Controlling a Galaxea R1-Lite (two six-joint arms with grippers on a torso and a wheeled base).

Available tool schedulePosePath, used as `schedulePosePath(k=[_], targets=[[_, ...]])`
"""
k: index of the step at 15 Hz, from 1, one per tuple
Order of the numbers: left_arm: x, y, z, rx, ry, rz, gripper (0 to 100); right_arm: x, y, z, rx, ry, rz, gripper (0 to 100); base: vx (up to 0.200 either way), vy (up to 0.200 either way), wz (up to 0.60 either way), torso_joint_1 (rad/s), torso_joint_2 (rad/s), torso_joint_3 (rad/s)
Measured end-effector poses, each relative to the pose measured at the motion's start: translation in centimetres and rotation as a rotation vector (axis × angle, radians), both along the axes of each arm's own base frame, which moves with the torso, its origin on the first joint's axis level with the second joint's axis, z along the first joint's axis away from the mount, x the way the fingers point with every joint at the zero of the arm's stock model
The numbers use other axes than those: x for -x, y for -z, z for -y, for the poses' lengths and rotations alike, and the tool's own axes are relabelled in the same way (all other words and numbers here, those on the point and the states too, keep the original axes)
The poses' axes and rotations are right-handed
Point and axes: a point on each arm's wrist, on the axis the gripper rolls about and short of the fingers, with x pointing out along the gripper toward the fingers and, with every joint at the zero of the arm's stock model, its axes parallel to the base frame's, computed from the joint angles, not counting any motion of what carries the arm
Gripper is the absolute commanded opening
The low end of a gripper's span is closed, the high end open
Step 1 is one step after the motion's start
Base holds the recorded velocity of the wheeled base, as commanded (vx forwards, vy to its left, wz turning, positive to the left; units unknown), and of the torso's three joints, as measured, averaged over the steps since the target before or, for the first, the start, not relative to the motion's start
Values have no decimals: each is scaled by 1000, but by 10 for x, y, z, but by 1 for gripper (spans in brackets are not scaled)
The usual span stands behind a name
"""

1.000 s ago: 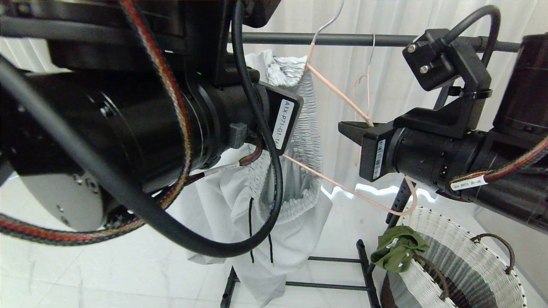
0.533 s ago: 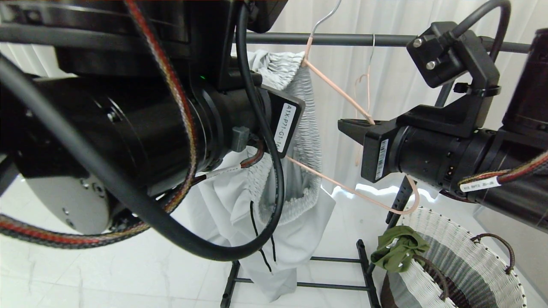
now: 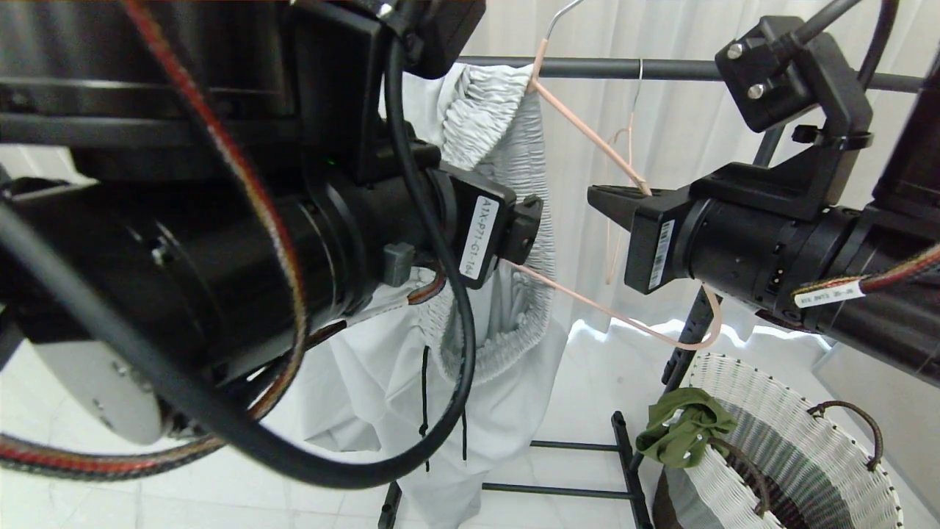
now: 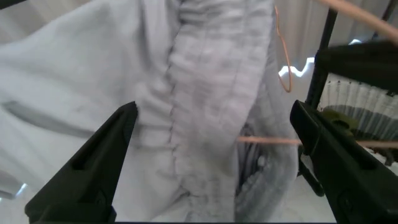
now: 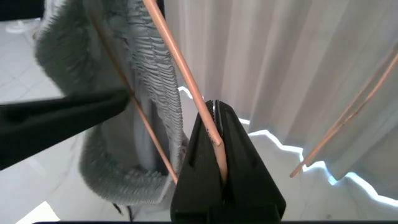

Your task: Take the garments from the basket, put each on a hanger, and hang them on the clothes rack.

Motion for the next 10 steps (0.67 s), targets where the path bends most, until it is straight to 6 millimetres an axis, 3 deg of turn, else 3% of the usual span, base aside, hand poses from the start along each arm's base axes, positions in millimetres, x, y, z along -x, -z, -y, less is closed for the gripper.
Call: schedulePosePath(k=[3,6,10], targets=[[14,6,-21,-20,12,-4,100,-8,2,7,19,35,9,0,0,0,0,0,0,0],[27,-2,-48,-89,88,62,100,-6,8,15,63,10,20,0,0,0,0,0,0,0],[15,-14,-88,-179,216,173,100,0,10,26,91,1,41,0,0,0,0,0,0,0]])
